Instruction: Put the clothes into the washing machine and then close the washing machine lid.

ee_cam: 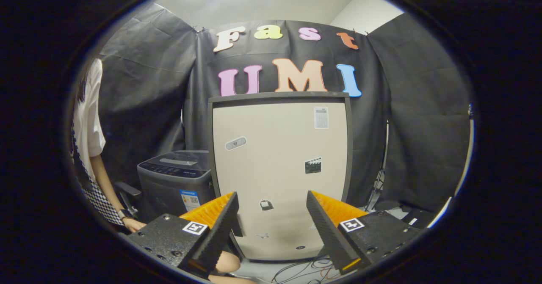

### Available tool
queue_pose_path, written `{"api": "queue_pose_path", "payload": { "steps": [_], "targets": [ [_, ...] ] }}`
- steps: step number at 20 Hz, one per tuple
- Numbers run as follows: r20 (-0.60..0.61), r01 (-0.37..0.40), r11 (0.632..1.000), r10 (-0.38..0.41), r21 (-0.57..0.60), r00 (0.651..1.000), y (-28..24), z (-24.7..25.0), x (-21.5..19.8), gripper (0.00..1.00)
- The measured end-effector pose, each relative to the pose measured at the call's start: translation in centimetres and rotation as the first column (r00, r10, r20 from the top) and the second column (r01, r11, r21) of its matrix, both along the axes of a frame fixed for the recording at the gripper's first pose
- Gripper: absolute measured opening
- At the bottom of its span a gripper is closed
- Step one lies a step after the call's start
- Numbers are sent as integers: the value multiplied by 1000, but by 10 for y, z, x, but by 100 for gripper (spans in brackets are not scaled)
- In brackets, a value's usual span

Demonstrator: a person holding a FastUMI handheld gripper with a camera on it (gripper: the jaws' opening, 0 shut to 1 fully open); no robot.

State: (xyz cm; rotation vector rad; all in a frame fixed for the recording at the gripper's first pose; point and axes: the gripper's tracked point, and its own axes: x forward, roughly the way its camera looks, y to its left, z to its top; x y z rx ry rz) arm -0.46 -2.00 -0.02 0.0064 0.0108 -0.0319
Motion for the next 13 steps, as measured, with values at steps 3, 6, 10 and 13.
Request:
{"api": "queue_pose_path", "payload": {
  "steps": [3, 6, 10, 13],
  "targets": [
    [0, 0, 1000, 0, 0, 1000, 0, -1, 0, 98],
    [0, 0, 1000, 0, 0, 1000, 0, 0, 0, 98],
    [0, 0, 1000, 0, 0, 1000, 2, 3, -3, 98],
    [0, 0, 1000, 0, 0, 1000, 2, 3, -3, 98]
  ]
}}
